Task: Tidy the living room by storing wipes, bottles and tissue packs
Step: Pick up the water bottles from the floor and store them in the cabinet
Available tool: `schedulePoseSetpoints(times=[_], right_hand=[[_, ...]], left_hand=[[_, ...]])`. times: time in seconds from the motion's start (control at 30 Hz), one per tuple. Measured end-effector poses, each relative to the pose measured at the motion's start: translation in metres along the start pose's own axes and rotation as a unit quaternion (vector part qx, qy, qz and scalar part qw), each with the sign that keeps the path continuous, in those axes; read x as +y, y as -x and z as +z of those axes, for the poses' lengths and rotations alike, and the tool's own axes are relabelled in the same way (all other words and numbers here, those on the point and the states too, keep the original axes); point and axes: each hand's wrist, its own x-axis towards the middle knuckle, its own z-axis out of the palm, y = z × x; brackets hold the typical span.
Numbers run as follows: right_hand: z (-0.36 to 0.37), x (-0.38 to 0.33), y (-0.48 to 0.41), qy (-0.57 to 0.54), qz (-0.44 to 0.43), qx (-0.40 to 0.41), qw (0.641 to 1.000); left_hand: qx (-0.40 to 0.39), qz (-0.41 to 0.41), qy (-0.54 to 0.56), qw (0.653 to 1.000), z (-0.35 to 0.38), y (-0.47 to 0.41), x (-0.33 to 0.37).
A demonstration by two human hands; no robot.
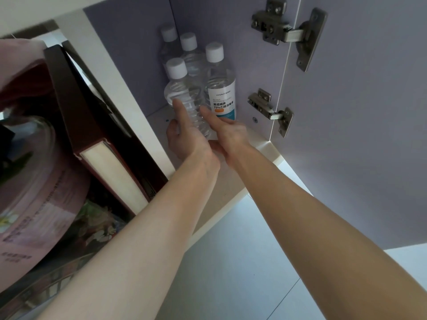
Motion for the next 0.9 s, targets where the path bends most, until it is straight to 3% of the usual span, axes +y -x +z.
schedulePoseSetpoints(times=[0.17, 0.37, 0.6, 0.9], right_hand=[[-0.005, -0.001, 0.008, -0.005, -0.021, -0.002, 1.000], [-0.023, -0.004, 0.026, 0.063, -0.035, 0.002, 0.997], [-0.054, -0.006, 0.074, 0.068, -0.074, 0.041, 0.994], [-0.096, -0.003, 0.146, 0.063, -0.089, 0.094, 0.990]], left_hand=[[-0.020, -0.013, -0.025, 0.999, -0.004, 0.004, -0.002], [-0.051, -0.023, -0.094, 0.994, -0.019, 0.022, -0.006], [-0.129, -0.070, -0.159, 0.976, -0.048, 0.054, -0.008], [-0.227, -0.074, -0.216, 0.947, -0.076, 0.102, -0.008]])
